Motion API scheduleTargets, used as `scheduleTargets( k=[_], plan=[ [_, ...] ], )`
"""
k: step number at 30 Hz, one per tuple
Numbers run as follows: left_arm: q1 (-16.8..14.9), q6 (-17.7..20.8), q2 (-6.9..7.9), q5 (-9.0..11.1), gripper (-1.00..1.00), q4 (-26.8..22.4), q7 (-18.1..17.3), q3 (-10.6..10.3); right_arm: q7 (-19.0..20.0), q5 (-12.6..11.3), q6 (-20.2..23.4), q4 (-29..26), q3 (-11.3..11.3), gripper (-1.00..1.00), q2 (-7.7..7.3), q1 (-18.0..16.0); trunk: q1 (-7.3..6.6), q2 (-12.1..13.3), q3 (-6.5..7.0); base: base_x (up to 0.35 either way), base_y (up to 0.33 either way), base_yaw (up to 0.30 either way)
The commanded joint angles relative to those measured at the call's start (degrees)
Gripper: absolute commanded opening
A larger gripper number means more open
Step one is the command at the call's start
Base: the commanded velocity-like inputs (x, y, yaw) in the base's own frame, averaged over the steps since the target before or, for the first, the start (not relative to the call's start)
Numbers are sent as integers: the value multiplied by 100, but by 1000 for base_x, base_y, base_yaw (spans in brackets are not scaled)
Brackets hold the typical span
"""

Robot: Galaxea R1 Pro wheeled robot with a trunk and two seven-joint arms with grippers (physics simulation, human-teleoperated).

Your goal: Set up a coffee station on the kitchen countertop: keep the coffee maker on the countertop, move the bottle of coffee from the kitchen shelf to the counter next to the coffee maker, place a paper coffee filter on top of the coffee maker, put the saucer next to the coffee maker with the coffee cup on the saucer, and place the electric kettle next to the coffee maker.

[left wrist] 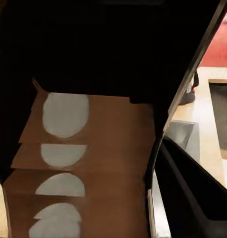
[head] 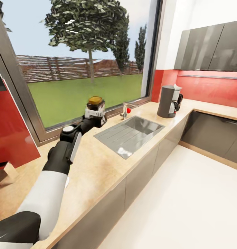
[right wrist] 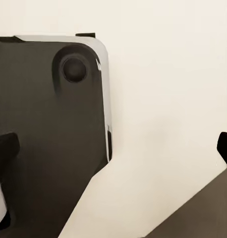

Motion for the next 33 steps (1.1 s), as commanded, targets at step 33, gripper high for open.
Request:
scheduleTargets(
  k=[33],
  plan=[
    [2384,-709,659,-62,-100,-781,-832,-853,-9,-47,-697,-246,-23,100,21,-4,3,-14,-12,168,-54,0]
  ],
)
